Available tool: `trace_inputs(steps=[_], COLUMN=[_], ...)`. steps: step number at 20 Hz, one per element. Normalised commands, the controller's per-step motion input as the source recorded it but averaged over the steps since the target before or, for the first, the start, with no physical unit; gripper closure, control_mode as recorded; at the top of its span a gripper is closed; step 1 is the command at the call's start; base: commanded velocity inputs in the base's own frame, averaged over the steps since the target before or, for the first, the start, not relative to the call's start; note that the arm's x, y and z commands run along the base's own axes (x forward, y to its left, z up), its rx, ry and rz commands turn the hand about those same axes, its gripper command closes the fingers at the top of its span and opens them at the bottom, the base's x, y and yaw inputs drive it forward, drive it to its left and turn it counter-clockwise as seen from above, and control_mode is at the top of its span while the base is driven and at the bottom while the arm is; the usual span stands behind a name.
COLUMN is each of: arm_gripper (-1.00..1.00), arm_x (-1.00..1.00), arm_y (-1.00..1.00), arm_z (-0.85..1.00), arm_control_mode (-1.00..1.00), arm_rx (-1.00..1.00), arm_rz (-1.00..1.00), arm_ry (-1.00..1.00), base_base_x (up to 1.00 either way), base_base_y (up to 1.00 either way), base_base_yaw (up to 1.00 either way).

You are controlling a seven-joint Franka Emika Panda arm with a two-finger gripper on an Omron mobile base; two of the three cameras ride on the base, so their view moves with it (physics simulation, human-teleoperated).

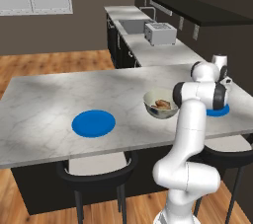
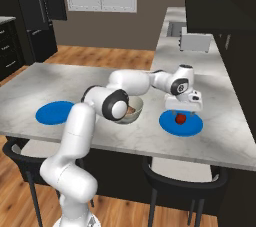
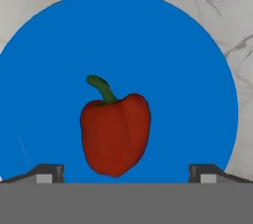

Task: Pick the chicken drumstick and bell pepper from their plates and place them in the bowl. Then put the bowl in the fridge.

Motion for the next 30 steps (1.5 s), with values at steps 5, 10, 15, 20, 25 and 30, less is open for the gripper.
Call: trace_inputs(steps=[5,10,15,20,25,30], arm_gripper=[-1.00,-1.00,-1.00,-1.00,1.00,1.00], arm_x=[-0.03,0.01,0.01,0.06,0.05,-0.12], arm_y=[0.12,0.04,0.00,-0.02,0.00,0.00], arm_z=[-0.19,-0.15,-0.18,-0.13,-0.12,0.01], arm_control_mode=[-1.00,-1.00,-1.00,-1.00,-1.00,-1.00], arm_rx=[0.01,0.03,0.06,0.13,0.10,0.02], arm_rz=[0.00,0.00,0.00,0.00,0.00,0.03], arm_ry=[0.01,0.02,0.06,0.00,0.00,-0.01], base_base_x=[0.00,0.00,0.00,0.00,0.00,0.00], base_base_y=[0.00,0.00,0.00,0.00,0.00,0.00], base_base_yaw=[0.00,0.00,0.00,0.00,0.00,0.00])
